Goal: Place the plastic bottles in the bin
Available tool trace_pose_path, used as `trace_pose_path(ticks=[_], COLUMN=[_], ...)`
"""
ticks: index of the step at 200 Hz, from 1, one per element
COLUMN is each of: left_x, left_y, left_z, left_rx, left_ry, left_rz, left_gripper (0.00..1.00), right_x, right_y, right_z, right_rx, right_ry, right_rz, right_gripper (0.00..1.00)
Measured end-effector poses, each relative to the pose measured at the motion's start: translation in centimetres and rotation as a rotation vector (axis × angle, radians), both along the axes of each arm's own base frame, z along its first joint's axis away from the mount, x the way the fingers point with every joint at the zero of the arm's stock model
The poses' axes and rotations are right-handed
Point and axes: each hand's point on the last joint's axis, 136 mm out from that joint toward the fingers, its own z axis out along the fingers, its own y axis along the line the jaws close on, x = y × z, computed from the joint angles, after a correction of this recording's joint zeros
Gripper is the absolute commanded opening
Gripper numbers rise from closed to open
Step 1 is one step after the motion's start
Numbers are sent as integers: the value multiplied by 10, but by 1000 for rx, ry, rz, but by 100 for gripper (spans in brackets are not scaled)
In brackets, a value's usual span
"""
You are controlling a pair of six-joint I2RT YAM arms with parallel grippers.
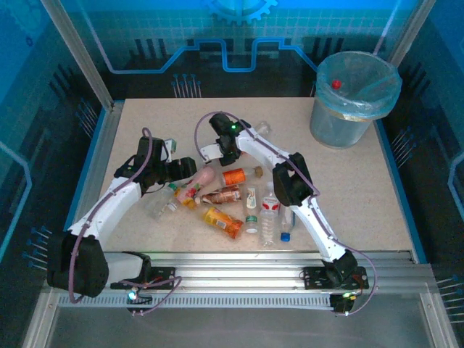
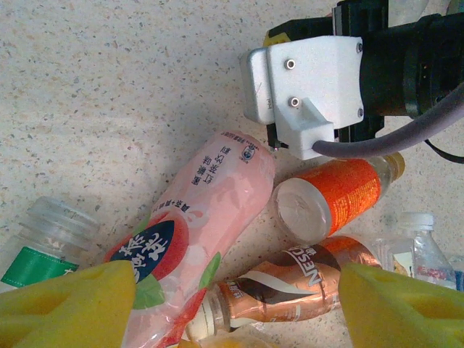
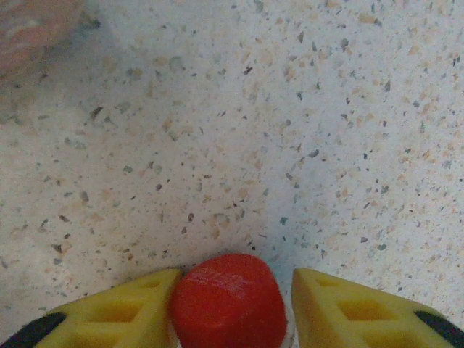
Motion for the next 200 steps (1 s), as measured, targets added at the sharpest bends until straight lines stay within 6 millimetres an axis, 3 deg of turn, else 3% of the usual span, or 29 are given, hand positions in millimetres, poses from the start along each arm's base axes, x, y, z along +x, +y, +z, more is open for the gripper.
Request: trace_pose_path(ticks=[66, 78, 97, 118, 146, 161, 175, 189, 200], left_x=[7, 10, 15, 25, 46, 59, 72, 84, 94], left_y=[-2, -2, -3, -5, -19, -44, -72, -97, -116], left_z=[15, 21, 35, 57, 91, 109, 126, 142, 157], left_rx=[-13, -15, -17, -26, -38, -48, -64, -81, -95], left_ry=[-33, -49, -82, -134, -222, -272, -317, -358, -395], left_rz=[-5, -6, -8, -8, -34, -83, -137, -183, -212], left_gripper=[75, 75, 74, 72, 72, 72, 72, 72, 72], right_x=[7, 11, 20, 31, 41, 44, 46, 50, 55], right_y=[8, 10, 13, 12, -11, -40, -73, -109, -137], right_z=[7, 14, 43, 105, 231, 306, 364, 410, 436], right_rx=[44, 67, 126, 243, 476, 621, 741, 846, 910], right_ry=[-27, -40, -85, -162, -304, -394, -466, -530, -569], right_rz=[-41, -66, -118, -191, -302, -375, -445, -521, -582], right_gripper=[16, 14, 12, 11, 9, 8, 7, 6, 5])
